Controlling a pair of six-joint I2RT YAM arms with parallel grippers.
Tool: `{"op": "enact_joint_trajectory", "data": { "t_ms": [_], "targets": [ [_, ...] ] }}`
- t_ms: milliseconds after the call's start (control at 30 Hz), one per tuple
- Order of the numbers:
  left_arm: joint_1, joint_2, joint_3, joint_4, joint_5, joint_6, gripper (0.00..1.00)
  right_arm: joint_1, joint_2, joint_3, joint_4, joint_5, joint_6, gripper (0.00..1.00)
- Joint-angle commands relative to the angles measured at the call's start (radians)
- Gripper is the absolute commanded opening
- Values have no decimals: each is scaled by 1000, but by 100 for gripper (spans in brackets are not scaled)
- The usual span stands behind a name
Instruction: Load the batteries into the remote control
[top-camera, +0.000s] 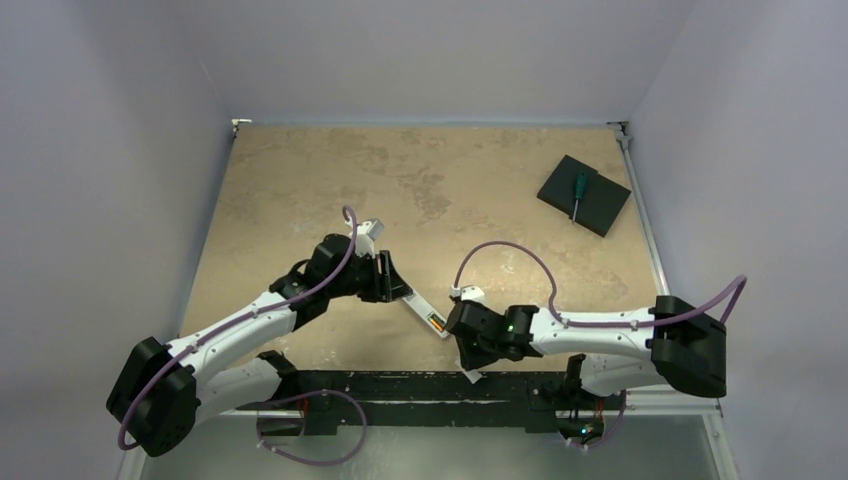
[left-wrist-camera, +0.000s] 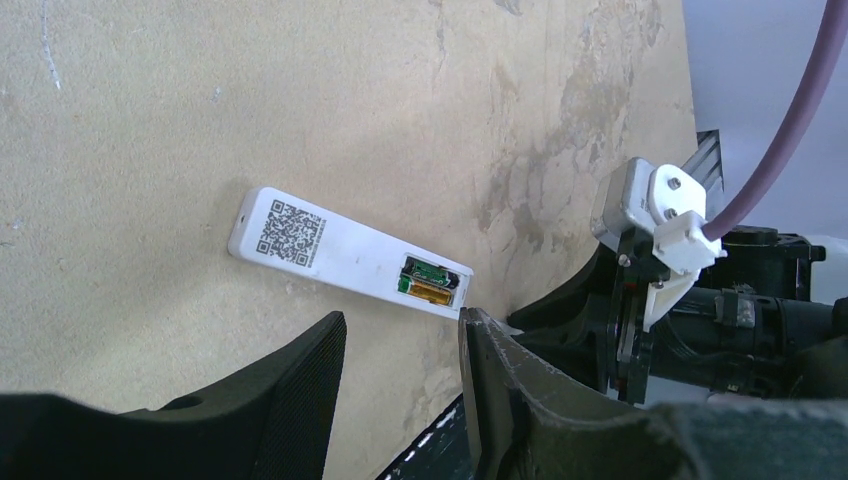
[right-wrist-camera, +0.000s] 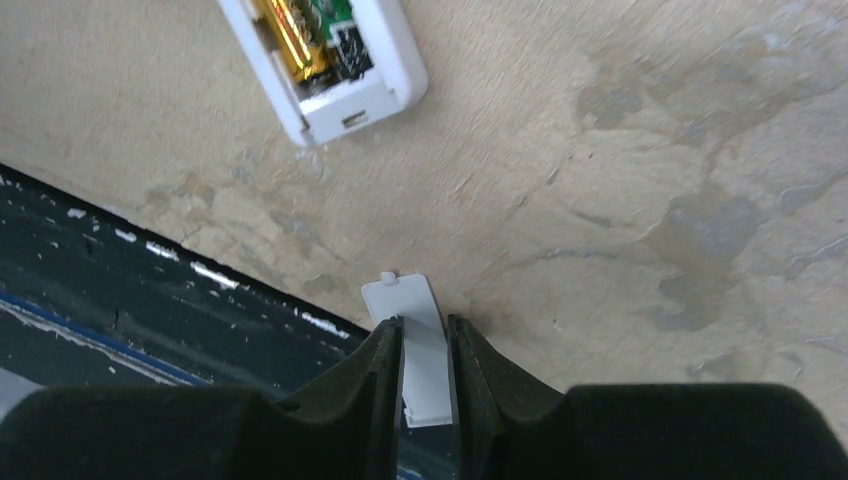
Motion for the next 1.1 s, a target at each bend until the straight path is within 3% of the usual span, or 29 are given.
{"op": "enact_joint_trajectory", "data": {
  "t_ms": [0, 300, 733, 1067],
  "targets": [
    [5, -9, 0, 35, 11, 18, 45, 47, 19, 24, -76, 10, 74, 31],
    [5, -5, 1, 31, 9, 21, 45, 65, -10, 86, -175, 89, 83, 49],
    [5, 16, 2, 32, 12, 21, 45, 132, -66, 55, -116, 8, 17, 52],
    [4, 17, 5, 21, 12, 25, 45, 142, 32, 108, -108, 105, 40, 56]
  ]
}}
